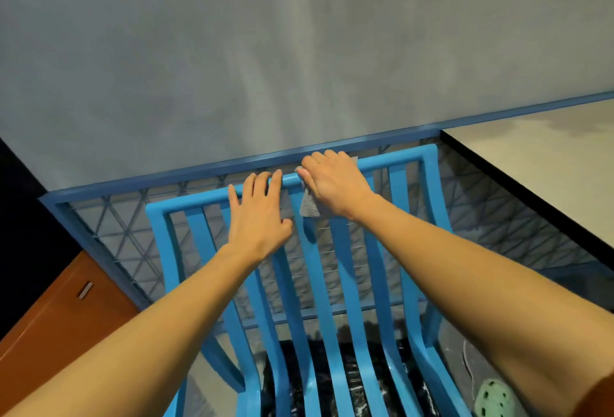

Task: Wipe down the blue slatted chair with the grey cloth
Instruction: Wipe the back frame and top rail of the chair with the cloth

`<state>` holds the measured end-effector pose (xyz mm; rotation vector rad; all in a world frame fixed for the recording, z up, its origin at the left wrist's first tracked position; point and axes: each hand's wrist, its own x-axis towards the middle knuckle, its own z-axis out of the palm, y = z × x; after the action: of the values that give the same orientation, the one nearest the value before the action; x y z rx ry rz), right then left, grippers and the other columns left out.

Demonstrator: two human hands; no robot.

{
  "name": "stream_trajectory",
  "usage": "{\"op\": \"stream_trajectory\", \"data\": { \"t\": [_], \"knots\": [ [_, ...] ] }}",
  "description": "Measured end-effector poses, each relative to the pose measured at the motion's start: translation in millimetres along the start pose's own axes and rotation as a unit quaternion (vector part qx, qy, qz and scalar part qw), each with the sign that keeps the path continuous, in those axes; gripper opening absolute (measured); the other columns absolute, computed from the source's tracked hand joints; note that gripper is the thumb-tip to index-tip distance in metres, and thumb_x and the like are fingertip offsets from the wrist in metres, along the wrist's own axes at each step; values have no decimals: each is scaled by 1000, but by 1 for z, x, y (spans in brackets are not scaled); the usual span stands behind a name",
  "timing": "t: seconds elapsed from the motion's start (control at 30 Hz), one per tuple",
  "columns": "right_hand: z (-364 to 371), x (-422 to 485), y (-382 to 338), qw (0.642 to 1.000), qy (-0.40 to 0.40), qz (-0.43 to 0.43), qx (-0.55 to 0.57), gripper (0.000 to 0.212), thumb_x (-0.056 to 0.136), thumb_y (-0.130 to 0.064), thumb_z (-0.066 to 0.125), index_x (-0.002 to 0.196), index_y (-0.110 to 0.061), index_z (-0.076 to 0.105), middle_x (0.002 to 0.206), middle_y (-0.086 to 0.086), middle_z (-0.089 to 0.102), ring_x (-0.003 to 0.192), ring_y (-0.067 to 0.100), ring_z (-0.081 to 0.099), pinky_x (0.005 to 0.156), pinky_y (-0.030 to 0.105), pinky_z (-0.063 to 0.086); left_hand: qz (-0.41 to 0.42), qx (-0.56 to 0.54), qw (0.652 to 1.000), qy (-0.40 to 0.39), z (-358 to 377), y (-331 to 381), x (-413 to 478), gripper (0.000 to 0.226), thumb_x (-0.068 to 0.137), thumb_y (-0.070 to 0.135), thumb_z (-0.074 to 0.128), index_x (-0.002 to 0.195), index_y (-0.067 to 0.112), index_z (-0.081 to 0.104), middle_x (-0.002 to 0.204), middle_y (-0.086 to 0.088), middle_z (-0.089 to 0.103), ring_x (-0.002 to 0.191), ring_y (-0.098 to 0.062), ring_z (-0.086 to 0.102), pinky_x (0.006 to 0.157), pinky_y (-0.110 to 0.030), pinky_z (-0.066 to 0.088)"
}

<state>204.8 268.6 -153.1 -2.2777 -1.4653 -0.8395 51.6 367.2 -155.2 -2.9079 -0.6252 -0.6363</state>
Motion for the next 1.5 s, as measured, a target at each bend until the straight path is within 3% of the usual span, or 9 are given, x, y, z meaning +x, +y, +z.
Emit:
{"op": "stream_trajectory", "data": {
  "t": [0.17, 0.33, 0.57, 0.77, 1.07, 1.17, 1.27, 1.43, 1.5],
  "knots": [
    [-15, -18, 49, 999, -23, 41, -1, 33, 105, -35, 31, 95, -14, 55, 93, 8, 62, 83, 32, 54, 72, 41, 34, 17, 22, 1000, 0, 12, -7, 0, 97, 79, 32, 61, 155, 22, 2, 159, -6, 13, 149, -29, 4, 119, -57, -1],
    [-30, -24, 64, 993, -84, 80, 25, 34, 106, -35, 30, 97, -12, 54, 99, 11, 60, 90, 31, 53, 74, 36, 28, 37, 62, 997, 11, 15, -33, 0, 92, 75, 33, 64, 154, 22, 16, 146, -15, 32, 139, -37, 23, 118, -58, 10],
    [-42, -19, 59, 988, -133, 82, -17, 30, 105, -25, 30, 108, -6, 54, 105, 17, 59, 94, 34, 53, 76, 40, 35, 36, 50, 997, 52, 23, -28, 2, 71, 92, 48, 46, 152, 24, 19, 148, -15, 33, 141, -35, 23, 118, -57, 9],
    [-48, -24, 56, 985, -148, 76, -36, 30, 105, -23, 30, 109, -6, 54, 103, 16, 56, 92, 34, 52, 79, 45, 40, 42, 27, 997, 52, 28, -29, -1, 70, 93, 57, 30, 154, 29, 12, 159, -12, 19, 149, -32, 9, 119, -54, 2],
    [-50, -32, 54, 988, -137, 55, -52, 29, 103, -30, 31, 94, -11, 51, 95, 12, 53, 81, 26, 47, 75, 44, 45, 43, 19, 999, -3, 20, -31, 6, 74, 91, 66, 18, 155, 33, -1, 163, -10, 8, 150, -30, -1, 119, -53, -4],
    [-49, -32, 44, 986, -137, 85, -42, 29, 102, -31, 36, 105, -8, 53, 100, 14, 53, 91, 31, 49, 83, 45, 41, 31, 18, 999, -22, 14, -30, 7, 77, 88, 65, 21, 154, 29, 10, 157, -13, 23, 147, -32, 13, 119, -54, 0],
    [-33, -20, 21, 984, -133, 112, -38, 37, 102, -33, 29, 113, -8, 53, 109, 17, 56, 96, 35, 50, 83, 45, 38, 29, 24, 999, -27, 11, -26, 4, 76, 86, 63, 33, 151, 24, 21, 148, -12, 34, 140, -33, 24, 118, -57, 6],
    [-4, 2, -44, 995, -73, 57, -34, 28, 98, -33, 44, 111, -11, 55, 107, 11, 57, 94, 32, 52, 80, 44, 38, 13, 13, 1000, 3, 17, -24, 9, 76, 82, 62, 29, 147, 24, 30, 145, -11, 38, 138, -33, 26, 115, -59, 7],
    [-2, -1, -45, 998, -37, 47, -13, 26, 101, -32, 40, 111, -12, 54, 106, 9, 57, 93, 29, 51, 81, 41, 37, 12, 6, 1000, 8, 18, -25, 10, 75, 81, 62, 27, 146, 25, 31, 144, -10, 39, 137, -31, 27, 115, -59, 7]
  ]
}}
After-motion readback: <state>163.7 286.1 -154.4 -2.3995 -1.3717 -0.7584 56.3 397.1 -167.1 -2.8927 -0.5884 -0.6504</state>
